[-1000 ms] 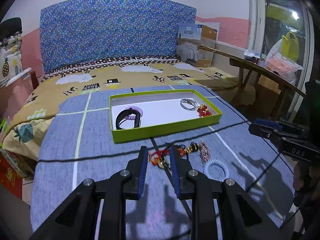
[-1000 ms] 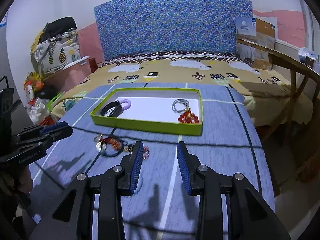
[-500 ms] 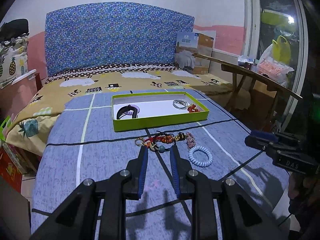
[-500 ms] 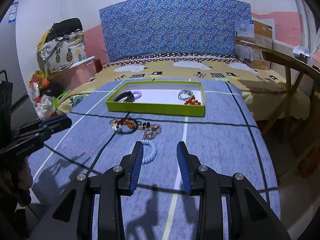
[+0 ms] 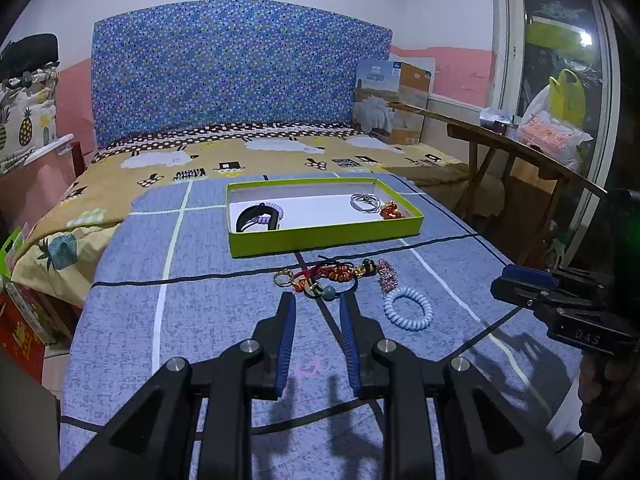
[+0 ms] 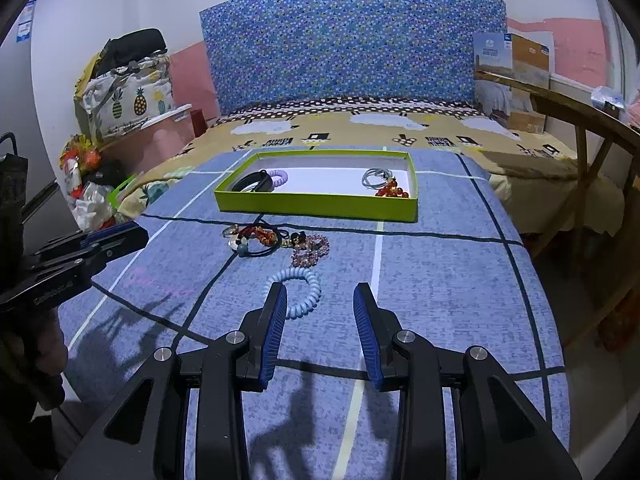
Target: Organize jewelry
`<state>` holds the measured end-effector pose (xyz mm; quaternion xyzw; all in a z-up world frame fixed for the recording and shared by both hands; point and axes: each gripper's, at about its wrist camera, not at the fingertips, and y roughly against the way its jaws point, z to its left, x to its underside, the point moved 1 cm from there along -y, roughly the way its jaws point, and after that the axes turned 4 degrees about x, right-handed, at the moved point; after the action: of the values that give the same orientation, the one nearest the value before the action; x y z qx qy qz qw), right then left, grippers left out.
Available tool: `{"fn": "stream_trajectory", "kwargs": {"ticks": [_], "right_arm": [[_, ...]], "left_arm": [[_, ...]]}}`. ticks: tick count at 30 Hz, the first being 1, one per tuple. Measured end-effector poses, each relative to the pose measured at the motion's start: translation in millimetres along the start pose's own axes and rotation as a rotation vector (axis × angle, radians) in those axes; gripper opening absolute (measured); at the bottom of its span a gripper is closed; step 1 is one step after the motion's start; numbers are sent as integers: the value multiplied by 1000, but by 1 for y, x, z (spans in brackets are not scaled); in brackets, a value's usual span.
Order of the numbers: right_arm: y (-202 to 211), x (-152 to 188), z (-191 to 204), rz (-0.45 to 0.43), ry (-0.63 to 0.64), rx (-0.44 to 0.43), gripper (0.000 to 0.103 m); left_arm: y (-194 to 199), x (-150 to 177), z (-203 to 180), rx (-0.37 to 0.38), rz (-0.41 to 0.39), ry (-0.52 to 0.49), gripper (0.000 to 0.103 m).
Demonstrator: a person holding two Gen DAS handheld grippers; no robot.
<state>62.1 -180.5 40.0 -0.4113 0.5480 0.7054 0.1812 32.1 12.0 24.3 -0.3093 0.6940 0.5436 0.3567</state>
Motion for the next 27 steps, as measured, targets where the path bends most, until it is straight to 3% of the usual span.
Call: {"fn": "stream_trajectory", "kwargs": {"ticks": [27], "right_arm": [[-54, -7, 6, 102, 10, -33, 35]], "left_arm": [[-85, -17, 8, 47, 168, -51, 24]]}}
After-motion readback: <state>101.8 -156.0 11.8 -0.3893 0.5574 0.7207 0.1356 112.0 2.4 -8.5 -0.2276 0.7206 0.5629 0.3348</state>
